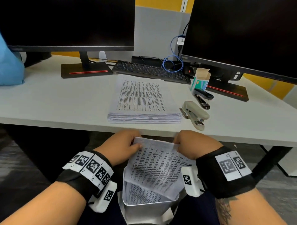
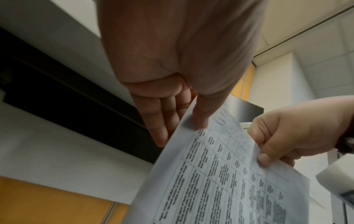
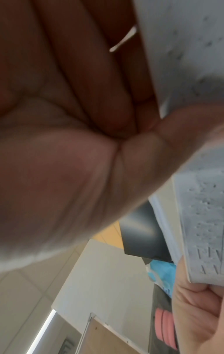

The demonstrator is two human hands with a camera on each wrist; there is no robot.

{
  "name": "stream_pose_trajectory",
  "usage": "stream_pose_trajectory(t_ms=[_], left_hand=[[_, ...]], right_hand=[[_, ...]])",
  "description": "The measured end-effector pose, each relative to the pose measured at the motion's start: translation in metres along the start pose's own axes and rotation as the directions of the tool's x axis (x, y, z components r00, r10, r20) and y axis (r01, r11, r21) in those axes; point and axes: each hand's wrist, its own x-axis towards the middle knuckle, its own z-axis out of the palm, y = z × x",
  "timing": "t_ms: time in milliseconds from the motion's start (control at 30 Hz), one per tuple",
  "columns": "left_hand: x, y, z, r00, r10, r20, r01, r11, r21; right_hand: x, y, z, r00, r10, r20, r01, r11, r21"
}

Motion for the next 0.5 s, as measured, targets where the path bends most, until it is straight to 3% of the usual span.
stream_pose_trajectory(t_ms=[333, 433, 500], left_hand=[[0.004, -0.02, 0.024, 0.99, -0.075, 0.121, 0.063, 0.993, 0.098], [0.006, -0.015, 0.022, 0.987, -0.094, 0.128, 0.08, 0.99, 0.113], [0.007, -0.005, 0.016, 0.993, -0.042, 0.11, 0.028, 0.993, 0.118]], right_hand=[[0.027, -0.006, 0.037, 0.976, 0.043, 0.213, -0.043, 0.999, -0.004], [0.032, -0.003, 0.039, 0.977, 0.054, 0.208, -0.057, 0.998, 0.005], [0.03, -0.001, 0.03, 0.988, 0.012, 0.157, -0.018, 0.999, 0.037]])
